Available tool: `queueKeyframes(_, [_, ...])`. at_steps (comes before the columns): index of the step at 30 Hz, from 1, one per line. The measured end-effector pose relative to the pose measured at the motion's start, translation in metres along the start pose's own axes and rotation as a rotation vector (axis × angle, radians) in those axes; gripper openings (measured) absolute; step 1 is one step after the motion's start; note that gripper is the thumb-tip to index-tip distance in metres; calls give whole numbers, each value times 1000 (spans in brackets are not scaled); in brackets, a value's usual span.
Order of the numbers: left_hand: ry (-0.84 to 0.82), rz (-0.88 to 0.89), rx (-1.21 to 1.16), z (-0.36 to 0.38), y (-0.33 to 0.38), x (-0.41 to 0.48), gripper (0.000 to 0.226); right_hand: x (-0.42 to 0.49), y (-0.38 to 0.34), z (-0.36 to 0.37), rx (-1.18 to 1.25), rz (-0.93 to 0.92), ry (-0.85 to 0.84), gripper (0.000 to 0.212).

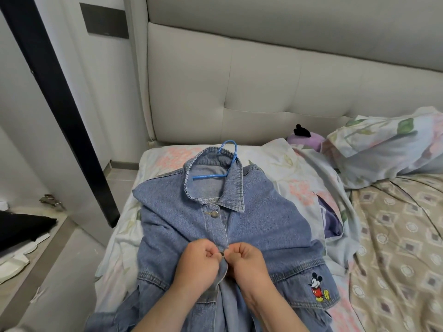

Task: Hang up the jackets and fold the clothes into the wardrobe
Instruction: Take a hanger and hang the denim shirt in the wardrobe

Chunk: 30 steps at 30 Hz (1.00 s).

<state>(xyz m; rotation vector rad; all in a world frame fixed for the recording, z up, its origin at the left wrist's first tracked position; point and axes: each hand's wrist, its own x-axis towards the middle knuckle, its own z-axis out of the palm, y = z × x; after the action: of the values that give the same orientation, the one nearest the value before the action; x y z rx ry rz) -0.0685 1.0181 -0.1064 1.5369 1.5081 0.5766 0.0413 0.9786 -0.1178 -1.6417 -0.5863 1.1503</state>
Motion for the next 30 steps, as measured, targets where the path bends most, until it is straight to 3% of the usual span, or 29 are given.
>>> queueKeyframes(4, [-180, -260, -260, -12, 12, 11, 26, 1, -4, -5, -354, -255, -19, 26])
queueKeyframes(8, [-296, -401, -178, -22, 27, 28, 11, 2, -6, -14, -864, -582, -51, 6])
queueKeyframes(12, [-378, -451, -97, -24, 37, 35, 20, -1, -1, -10, -763, -513, 10, 23])
queueKeyframes(17, [-242, -345, -13, -19, 33, 23, 11, 4, 0, -13, -545, -295, 151, 32])
queueKeyframes(19, [-40, -159, -9, -21, 19, 5, 18, 2, -2, -30, -511, -307, 193, 30])
queueKeyframes(21, [135, 71, 79, -23, 2, -26, 19, -8, 2, -53, -659, -381, 214, 28])
queueKeyframes(25, [22, 222, 554, -8, -21, -68, 32, -32, 27, -68, -969, -438, -2, 4])
queueKeyframes(26, [5, 234, 620, -4, -24, -70, 33, -36, 33, -68, -1019, -449, -21, 12])
queueKeyframes(30, [14, 253, 706, -2, -26, -70, 45, -46, 41, -64, -992, -478, 95, 20])
